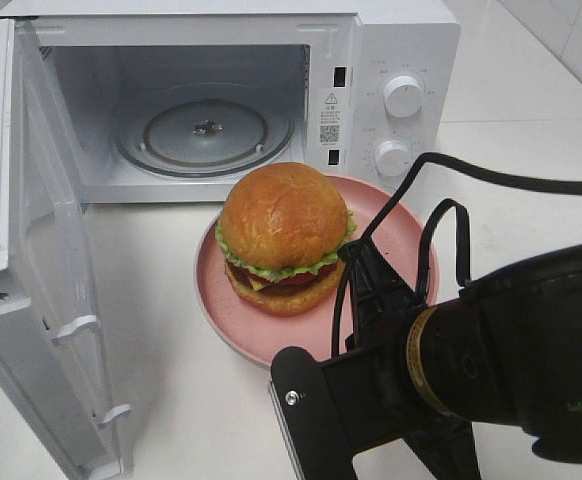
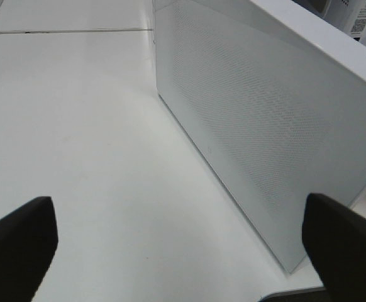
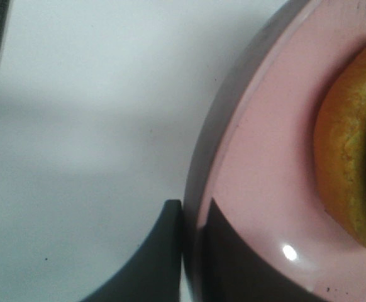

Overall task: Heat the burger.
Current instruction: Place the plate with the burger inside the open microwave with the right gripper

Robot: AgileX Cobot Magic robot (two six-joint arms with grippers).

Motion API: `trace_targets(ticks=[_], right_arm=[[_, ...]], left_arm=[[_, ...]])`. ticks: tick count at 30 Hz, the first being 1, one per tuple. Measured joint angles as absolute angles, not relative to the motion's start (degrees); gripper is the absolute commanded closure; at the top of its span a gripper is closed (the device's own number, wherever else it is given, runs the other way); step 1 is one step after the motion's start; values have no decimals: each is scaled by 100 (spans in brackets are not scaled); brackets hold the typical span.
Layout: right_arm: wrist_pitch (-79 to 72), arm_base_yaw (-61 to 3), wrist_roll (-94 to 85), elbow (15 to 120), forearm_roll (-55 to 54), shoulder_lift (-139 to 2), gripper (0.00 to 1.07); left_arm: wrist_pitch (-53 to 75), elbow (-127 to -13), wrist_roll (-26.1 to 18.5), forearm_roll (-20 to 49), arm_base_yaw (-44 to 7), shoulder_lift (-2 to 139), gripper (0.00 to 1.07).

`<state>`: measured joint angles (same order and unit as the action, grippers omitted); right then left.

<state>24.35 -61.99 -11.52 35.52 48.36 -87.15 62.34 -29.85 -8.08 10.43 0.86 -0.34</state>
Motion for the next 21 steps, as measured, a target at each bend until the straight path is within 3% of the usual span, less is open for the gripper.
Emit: trace_targets(ticks=[9,21], right_arm=[[2263,-5592,-2848,3552,4011,-8715,107],[2172,-4744,-5993,3965,1960,-8720,107]], left_arm=[[6234,-2985,-808,1043,86,-34,9],[6234,-2985,-808,1043,86,-34,9]])
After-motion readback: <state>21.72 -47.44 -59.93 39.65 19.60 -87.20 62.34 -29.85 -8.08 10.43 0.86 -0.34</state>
